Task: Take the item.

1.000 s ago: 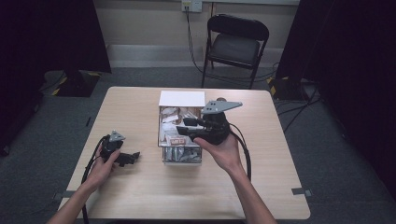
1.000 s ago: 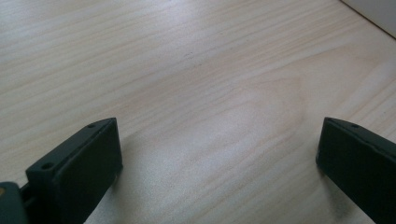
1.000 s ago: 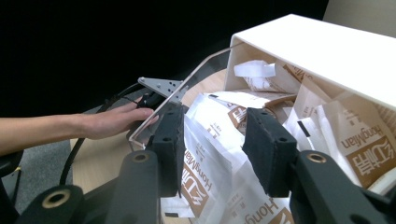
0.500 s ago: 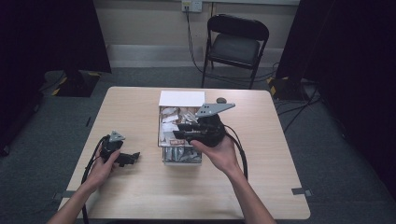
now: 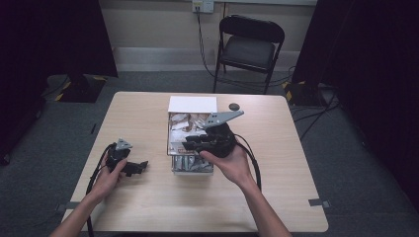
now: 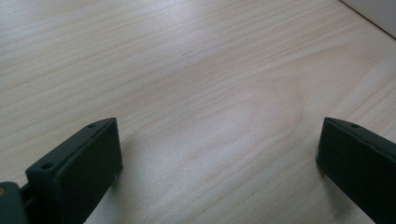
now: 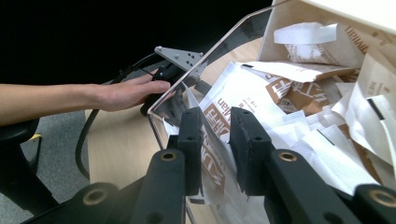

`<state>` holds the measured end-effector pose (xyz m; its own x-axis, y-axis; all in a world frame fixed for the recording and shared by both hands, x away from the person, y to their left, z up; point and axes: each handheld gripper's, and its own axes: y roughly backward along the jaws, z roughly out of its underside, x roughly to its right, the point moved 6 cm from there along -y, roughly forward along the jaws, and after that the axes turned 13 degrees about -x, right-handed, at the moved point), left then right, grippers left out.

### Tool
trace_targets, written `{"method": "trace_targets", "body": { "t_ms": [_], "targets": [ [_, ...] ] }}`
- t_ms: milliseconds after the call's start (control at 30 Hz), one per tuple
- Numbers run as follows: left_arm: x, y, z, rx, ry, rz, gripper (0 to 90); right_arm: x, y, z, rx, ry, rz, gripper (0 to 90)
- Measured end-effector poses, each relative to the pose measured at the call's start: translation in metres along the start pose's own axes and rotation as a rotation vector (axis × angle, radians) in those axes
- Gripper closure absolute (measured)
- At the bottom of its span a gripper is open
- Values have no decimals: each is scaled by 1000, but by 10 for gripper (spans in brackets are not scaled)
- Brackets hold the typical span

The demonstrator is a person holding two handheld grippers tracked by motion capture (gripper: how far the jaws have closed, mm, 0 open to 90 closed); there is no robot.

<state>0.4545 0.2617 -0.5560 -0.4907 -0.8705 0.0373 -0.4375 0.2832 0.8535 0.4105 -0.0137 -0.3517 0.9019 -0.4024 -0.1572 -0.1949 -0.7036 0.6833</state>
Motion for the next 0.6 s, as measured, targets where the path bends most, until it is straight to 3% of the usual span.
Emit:
{"method": "trace_targets", "body": {
  "t_ms": [333, 600],
  "targets": [
    [0, 0, 0, 0, 0, 0, 0, -1, -6, 2, -33, 11, -8, 787],
    [0, 0, 0, 0, 0, 1, 0, 0, -6, 3, -33, -1, -14, 869]
  ]
}}
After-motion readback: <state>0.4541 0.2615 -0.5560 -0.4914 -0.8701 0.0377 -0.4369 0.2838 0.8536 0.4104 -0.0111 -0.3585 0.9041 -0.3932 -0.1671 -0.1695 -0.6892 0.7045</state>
